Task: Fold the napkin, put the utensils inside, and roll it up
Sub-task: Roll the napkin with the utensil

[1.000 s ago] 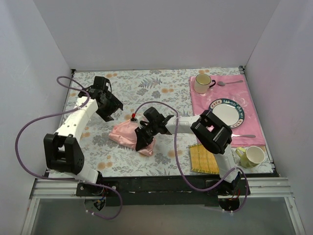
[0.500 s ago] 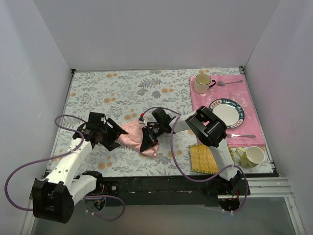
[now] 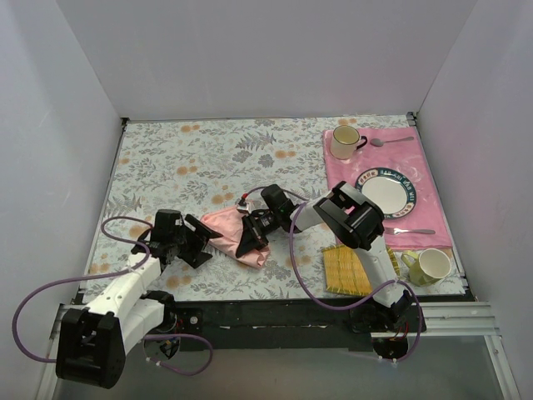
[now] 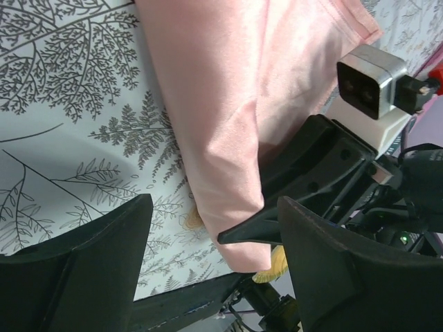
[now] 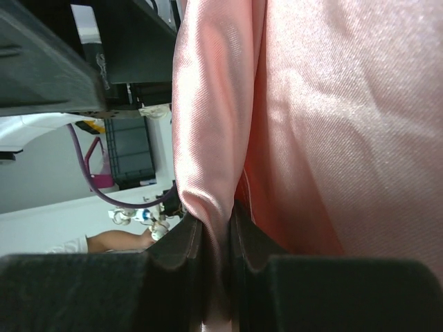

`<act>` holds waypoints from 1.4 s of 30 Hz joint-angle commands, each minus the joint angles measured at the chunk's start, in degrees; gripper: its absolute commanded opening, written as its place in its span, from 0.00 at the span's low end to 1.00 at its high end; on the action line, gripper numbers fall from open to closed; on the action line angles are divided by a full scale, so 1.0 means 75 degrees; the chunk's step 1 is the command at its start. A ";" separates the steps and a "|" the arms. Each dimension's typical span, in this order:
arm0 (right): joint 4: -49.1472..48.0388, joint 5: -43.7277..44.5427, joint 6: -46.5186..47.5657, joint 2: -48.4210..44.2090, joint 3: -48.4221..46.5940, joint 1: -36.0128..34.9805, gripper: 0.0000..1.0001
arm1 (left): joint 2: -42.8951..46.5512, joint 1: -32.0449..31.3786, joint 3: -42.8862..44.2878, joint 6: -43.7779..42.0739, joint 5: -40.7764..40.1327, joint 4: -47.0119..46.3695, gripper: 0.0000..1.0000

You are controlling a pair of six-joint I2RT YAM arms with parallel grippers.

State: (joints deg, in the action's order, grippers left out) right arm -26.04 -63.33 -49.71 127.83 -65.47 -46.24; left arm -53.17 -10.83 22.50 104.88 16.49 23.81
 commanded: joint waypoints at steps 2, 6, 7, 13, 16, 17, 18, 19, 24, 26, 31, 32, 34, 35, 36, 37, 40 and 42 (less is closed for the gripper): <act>-0.0442 0.0182 -0.0907 0.0183 0.0175 0.0025 0.01 | -0.0258 -0.0091 -0.0386 -0.0097 0.0074 -0.0666 0.72; -0.0616 0.0147 -0.0988 0.0171 0.0303 0.0024 0.01 | -0.0387 -0.0091 -0.0586 -0.0108 -0.0101 -0.1029 0.72; -0.0676 0.0147 -0.1047 0.0159 0.0350 0.0024 0.01 | -0.0504 -0.0103 -0.0586 -0.0132 -0.0171 -0.1123 0.72; -0.1484 0.0089 -0.1492 0.0171 0.0702 0.0024 0.01 | -0.1020 -0.0383 -0.0773 -0.0285 -0.0639 -0.2037 0.68; -0.1543 0.0042 -0.1458 0.0159 0.0761 0.0024 0.01 | -0.1231 -0.0513 -0.0832 -0.0389 -0.1002 -0.2249 0.59; -0.1532 0.0019 -0.1434 0.0159 0.0784 0.0024 0.01 | -0.1255 -0.0548 -0.0832 -0.0460 -0.1085 -0.2284 0.56; -0.1520 0.0007 -0.1376 0.0159 0.0808 0.0024 0.01 | -0.1266 -0.0571 -0.0786 -0.0565 -0.1155 -0.2284 0.54; -0.1508 -0.0017 -0.1341 0.0171 0.0819 0.0036 0.01 | -0.1290 -0.0572 -0.0716 -0.0647 -0.1307 -0.2226 0.48; -0.1205 -0.0064 -0.0874 0.0183 0.0925 0.0025 0.01 | -0.1535 -0.0572 -0.0154 -0.1503 -0.1589 -0.1689 0.28; -0.0483 -0.0029 -0.0487 0.0159 0.0844 0.0024 0.01 | -0.1676 -0.0572 0.0128 -0.1678 -0.1613 -0.1419 0.22; 0.2634 0.0590 0.2365 0.0007 0.0036 0.0036 0.07 | -0.1841 -0.0595 0.0608 -0.1726 -0.1625 -0.0786 0.10; 0.3186 0.0743 0.2781 -0.0016 -0.0383 0.0036 0.09 | -0.1876 -0.0607 0.0748 -0.1680 -0.1578 -0.0494 0.06; 0.4722 0.1303 0.3867 -0.0110 -0.0760 0.0024 0.17 | -0.2016 -0.0653 0.0878 -0.1598 -0.1496 -0.0282 0.05; 0.5097 0.1505 0.4141 -0.0145 -0.0937 0.0024 0.20 | -0.2086 -0.0700 0.1053 -0.1563 -0.1472 -0.0037 0.03; 0.5786 0.1692 0.4388 -0.0227 -0.1263 0.0024 0.25 | -0.2145 -0.0759 0.1124 -0.1539 -0.1426 0.0070 0.00; 0.6025 0.2019 0.4576 -0.0262 -0.1394 0.0024 0.28 | -0.2296 -0.0771 0.1194 -0.1527 -0.1379 0.0152 0.00; 0.6797 0.2582 0.5081 -0.0520 -0.1840 0.0024 0.39 | -0.2566 -0.0818 0.1557 -0.1492 -0.1227 0.0562 0.00; 0.7034 0.2888 0.5362 -0.0811 -0.2039 0.0024 0.47 | -0.2801 -0.0841 0.1768 -0.1504 -0.1156 0.0750 0.00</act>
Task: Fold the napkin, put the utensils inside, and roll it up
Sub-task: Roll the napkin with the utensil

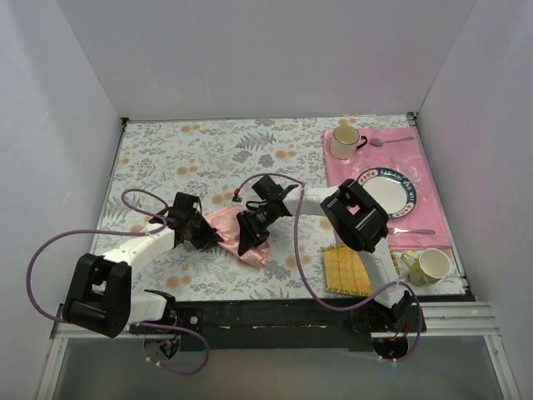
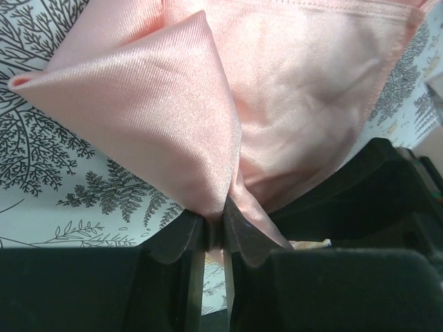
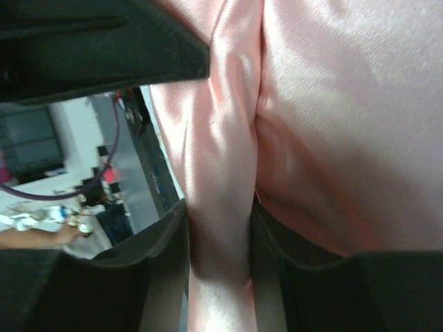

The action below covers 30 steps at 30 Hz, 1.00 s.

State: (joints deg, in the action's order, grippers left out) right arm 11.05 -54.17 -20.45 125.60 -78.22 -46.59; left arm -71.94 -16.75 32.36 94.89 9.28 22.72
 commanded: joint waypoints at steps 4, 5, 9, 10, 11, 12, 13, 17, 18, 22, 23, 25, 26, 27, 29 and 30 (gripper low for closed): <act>0.2499 0.2672 0.1917 -0.1136 -0.0785 0.0025 0.55 | -0.0719 -0.0051 0.0723 -0.0277 0.0016 0.1247 0.00; 0.2581 0.2885 0.2022 -0.1277 -0.0833 -0.0011 0.56 | -0.0836 -0.0063 0.0783 -0.0335 0.0098 0.1329 0.00; 0.2418 0.3904 0.2573 -0.2038 -0.0868 -0.0280 0.61 | -0.1398 -0.0063 0.1110 -0.0382 0.0427 0.1704 0.00; 0.2383 0.4301 0.2702 -0.2121 -0.0868 -0.0466 0.61 | -0.1493 -0.0051 0.1297 -0.0429 0.0497 0.1775 0.00; 0.2313 0.4537 0.2981 -0.2215 -0.0799 -0.0584 0.61 | -0.1598 -0.0063 0.1392 -0.0464 0.0636 0.1949 0.00; 0.2115 0.4795 0.3077 -0.2401 -0.0740 -0.0852 0.61 | -0.1854 -0.0063 0.1532 -0.0569 0.0673 0.2067 0.00; 0.1985 0.5261 0.3298 -0.2507 -0.0646 -0.0994 0.62 | -0.1961 -0.0063 0.1637 -0.0617 0.0754 0.2149 0.00; 0.1294 0.6366 0.3639 -0.2848 -0.0283 -0.1662 0.62 | -0.2337 -0.0063 0.1966 -0.0641 0.1106 0.2454 0.00; 0.1153 0.6542 0.3687 -0.2930 -0.0097 -0.1895 0.63 | -0.2395 -0.0063 0.2001 -0.0641 0.1176 0.2490 0.00; 0.0648 0.7105 0.3886 -0.2931 0.0105 -0.2319 0.63 | -0.2700 -0.0063 0.2294 -0.0745 0.1201 0.2736 0.00; 0.0648 0.7175 0.3921 -0.2872 0.0104 -0.2401 0.64 | -0.2828 -0.0063 0.2341 -0.0792 0.1200 0.2841 0.00; 0.0660 0.7431 0.3945 -0.2708 0.0069 -0.2600 0.64 | -0.2923 -0.0063 0.2482 -0.0805 0.1189 0.2958 0.00; 0.0636 0.7515 0.3933 -0.2661 0.0081 -0.2659 0.64 | -0.2981 -0.0063 0.2506 -0.0793 0.1200 0.3029 0.00; 0.0625 0.7620 0.3910 -0.2580 0.0081 -0.2787 0.64 | -0.3040 -0.0063 0.2541 -0.0770 0.1200 0.3052 0.00; 0.0624 0.8042 0.3886 -0.2509 0.0104 -0.2905 0.65 | -0.3041 -0.0063 0.2529 -0.0653 0.1282 0.3041 0.00; 0.0601 0.8090 0.3875 -0.2427 0.0139 -0.2975 0.65 | -0.3041 -0.0063 0.2529 -0.0629 0.1294 0.3029 0.00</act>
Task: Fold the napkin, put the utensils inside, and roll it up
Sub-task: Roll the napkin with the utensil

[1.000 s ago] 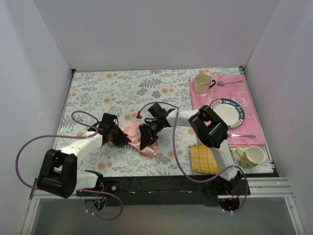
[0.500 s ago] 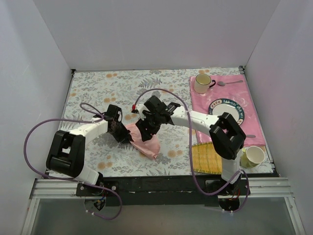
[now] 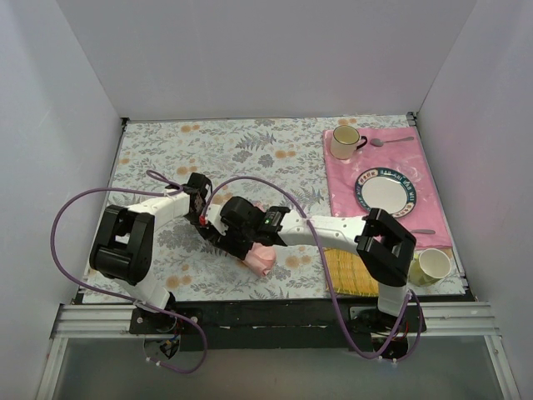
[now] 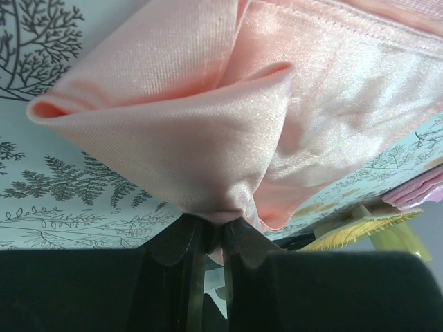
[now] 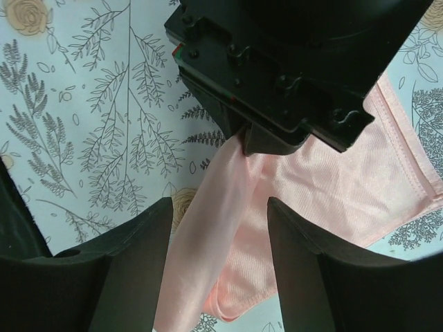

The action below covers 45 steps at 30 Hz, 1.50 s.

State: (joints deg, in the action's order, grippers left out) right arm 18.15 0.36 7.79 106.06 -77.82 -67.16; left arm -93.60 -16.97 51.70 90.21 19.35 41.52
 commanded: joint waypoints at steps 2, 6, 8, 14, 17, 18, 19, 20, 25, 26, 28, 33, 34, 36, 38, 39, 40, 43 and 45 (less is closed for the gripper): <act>-0.0346 0.0901 0.0040 0.0237 0.0169 -0.0268 0.65 | -0.0152 -0.0034 -0.0038 0.0065 -0.0061 0.0581 0.00; -0.0416 0.0901 -0.0113 0.0354 0.0438 -0.0350 0.64 | -0.0176 -0.0034 -0.0062 0.0182 -0.0014 0.0617 0.00; -0.0405 0.1053 -0.0253 0.0425 0.0543 -0.0374 0.64 | -0.0153 -0.0022 -0.0073 0.0252 0.0021 0.0582 0.00; -0.0522 0.1487 -0.0430 0.0624 0.0743 -0.0386 0.58 | -0.0176 -0.0034 -0.0026 0.0346 0.0115 0.0570 0.00; -0.0464 0.1440 -0.0465 0.0776 0.0743 -0.0351 0.43 | -0.0153 -0.0034 0.0032 0.0265 0.0056 0.0617 0.00; -0.0440 0.1429 -0.0465 0.0788 0.0743 -0.0351 0.29 | -0.0153 -0.0034 0.0067 0.0241 0.0045 0.0640 0.00; -0.0451 0.1266 -0.0465 0.0800 0.0767 -0.0351 0.24 | -0.0153 -0.0034 0.0090 0.0160 0.0021 0.0663 0.00; -0.0440 0.1183 -0.0476 0.0777 0.0790 -0.0339 0.20 | -0.0153 -0.0034 0.0125 0.0112 -0.0025 0.0698 0.00; -0.0381 -0.0230 -0.0862 0.0812 0.0883 -0.0058 0.02 | -0.0012 -0.0034 0.0418 -0.0180 -0.0493 0.0711 0.05; -0.0439 -0.0456 -0.0944 0.0800 0.0919 0.0012 0.01 | 0.0000 -0.0034 0.0488 -0.0309 -0.0576 0.0722 0.17; -0.0568 -0.1203 -0.1317 0.0788 0.1047 0.0234 0.01 | 0.0082 -0.0022 0.0675 -0.0392 -0.0728 0.0769 0.28; -0.1224 -0.2730 -0.1999 0.0858 0.1622 0.0902 0.01 | 0.0140 0.0211 0.1145 -0.0649 -0.1069 0.0968 0.43; -0.1306 -0.3091 -0.2093 0.0882 0.1680 0.0984 0.01 | 0.0233 0.0270 0.1203 -0.0650 -0.1092 0.1015 0.44; -0.1459 -0.3515 -0.2339 0.0964 0.1809 0.1253 0.01 | 0.0363 0.0434 0.1309 -0.0650 -0.1139 0.1015 0.47; -0.1705 -0.4229 -0.2573 0.1104 0.1891 0.1499 0.01 | 0.0550 0.0598 0.1461 -0.0650 -0.1221 0.1085 0.49; -0.1729 -0.4591 -0.2609 0.1163 0.1869 0.1571 0.01 | 0.0597 0.0645 0.1508 -0.0661 -0.1337 0.1132 0.52; -0.1706 -0.4734 -0.2621 0.1291 0.1834 0.1618 0.01 | 0.0679 0.0681 0.1567 -0.0661 -0.1385 0.1144 0.53; -0.1566 -0.5343 -0.2749 0.1630 0.1576 0.1793 0.01 | 0.0995 0.0774 0.1766 -0.0696 -0.1526 0.1133 0.55; -0.1646 -0.5962 -0.3157 0.1830 0.1482 0.1981 0.01 | 0.1206 0.0786 0.1825 -0.0720 -0.1584 0.1144 0.57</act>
State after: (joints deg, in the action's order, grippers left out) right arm 0.82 -34.04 -11.81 114.24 -67.22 -52.95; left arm -90.26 -11.38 62.63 85.82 10.39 49.93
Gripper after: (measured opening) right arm 0.113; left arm 0.559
